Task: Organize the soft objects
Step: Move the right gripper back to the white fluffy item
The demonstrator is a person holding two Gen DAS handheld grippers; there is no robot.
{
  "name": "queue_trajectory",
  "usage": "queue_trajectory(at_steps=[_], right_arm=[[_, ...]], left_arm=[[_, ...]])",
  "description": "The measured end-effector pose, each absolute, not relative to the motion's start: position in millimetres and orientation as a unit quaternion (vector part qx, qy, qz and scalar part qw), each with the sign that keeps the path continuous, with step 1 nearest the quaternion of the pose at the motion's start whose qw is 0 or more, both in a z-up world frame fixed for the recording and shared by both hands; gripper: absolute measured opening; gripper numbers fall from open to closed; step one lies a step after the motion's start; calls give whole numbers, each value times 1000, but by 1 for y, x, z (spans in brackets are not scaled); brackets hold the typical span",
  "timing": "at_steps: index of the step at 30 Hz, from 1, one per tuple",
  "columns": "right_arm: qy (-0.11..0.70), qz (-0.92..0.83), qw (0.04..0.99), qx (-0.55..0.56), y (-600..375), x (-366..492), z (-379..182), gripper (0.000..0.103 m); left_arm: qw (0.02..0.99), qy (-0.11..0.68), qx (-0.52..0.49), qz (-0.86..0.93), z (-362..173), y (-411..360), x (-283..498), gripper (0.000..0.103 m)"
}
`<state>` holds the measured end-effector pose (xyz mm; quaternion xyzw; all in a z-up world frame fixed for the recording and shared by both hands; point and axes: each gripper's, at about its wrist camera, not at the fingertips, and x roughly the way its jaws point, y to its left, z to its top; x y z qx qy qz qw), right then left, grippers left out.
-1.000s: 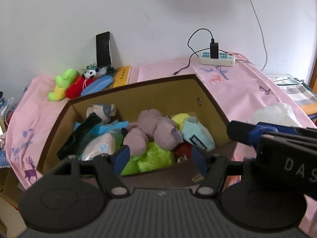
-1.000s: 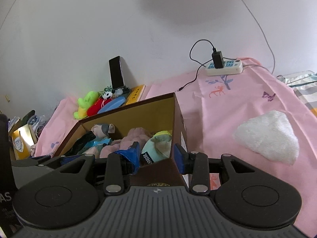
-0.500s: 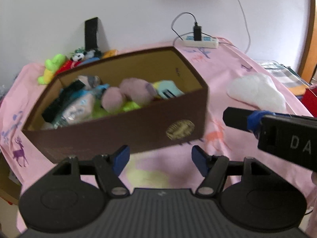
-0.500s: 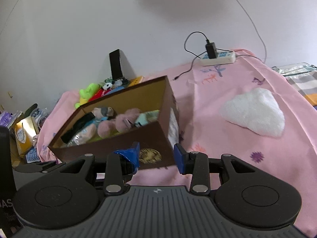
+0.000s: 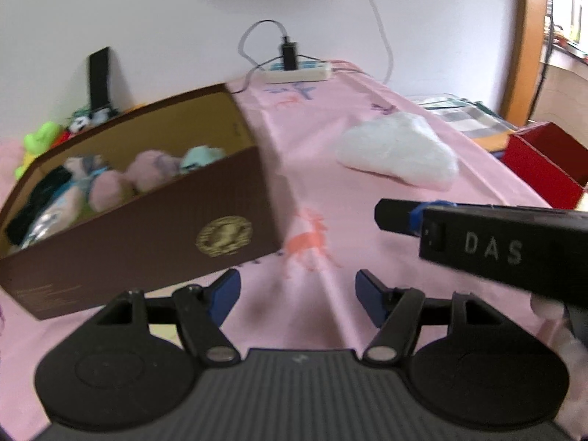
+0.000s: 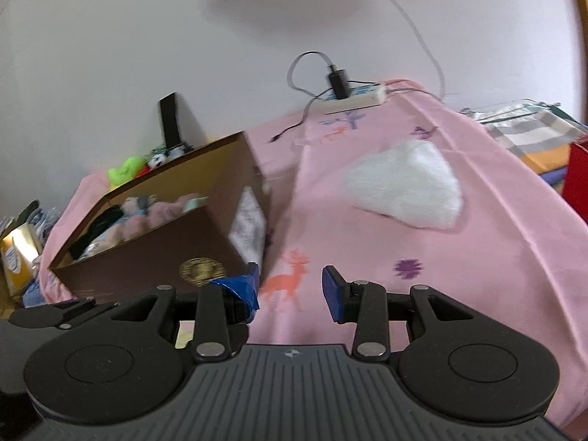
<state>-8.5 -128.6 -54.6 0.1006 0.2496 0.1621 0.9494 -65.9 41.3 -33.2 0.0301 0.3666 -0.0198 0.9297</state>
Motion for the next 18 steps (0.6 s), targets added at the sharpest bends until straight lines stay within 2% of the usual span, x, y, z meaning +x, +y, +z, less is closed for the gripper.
queue_trajectory(at_steps=[18], right_arm=[[274, 124, 943, 145, -221, 81, -34, 22]], left_arm=[[931, 340, 36, -127, -37, -24, 22, 71]])
